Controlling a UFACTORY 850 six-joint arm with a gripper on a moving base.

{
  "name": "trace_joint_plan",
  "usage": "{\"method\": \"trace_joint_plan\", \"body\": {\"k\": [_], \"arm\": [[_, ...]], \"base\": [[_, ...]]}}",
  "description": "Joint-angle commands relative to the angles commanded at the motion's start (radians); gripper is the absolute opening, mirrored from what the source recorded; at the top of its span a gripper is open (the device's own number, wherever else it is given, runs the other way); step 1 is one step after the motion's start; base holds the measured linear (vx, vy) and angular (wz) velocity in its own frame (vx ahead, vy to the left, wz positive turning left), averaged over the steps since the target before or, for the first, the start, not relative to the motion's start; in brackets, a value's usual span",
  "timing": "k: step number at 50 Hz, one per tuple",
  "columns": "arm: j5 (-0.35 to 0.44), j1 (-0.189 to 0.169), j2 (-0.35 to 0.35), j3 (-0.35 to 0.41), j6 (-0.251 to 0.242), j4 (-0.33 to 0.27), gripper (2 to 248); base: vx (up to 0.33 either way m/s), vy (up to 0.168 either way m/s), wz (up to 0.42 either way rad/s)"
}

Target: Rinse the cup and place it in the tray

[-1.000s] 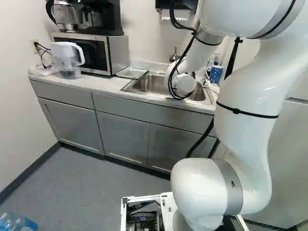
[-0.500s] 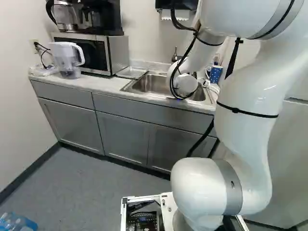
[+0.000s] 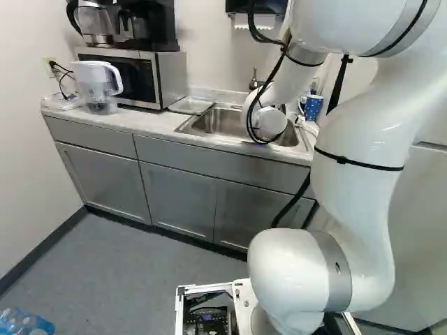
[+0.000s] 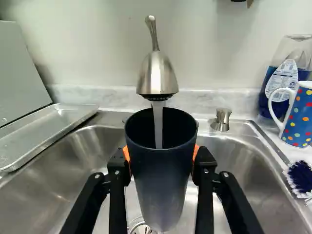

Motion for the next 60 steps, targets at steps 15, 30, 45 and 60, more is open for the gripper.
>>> {"method": "trace_joint_plan", "body": {"k": [15,30,45,60], "arm": [[0.0,0.0,0.0,0.0,0.0,0.0,126],[0.0,0.0,0.0,0.0,0.0,0.0,126],[0.0,0.0,0.0,0.0,0.0,0.0,126],[0.0,0.0,0.0,0.0,0.0,0.0,126]], "base": [[0.0,0.0,0.0],[0.0,0.0,0.0],[0.0,0.0,0.0],[0.0,0.0,0.0]]}}
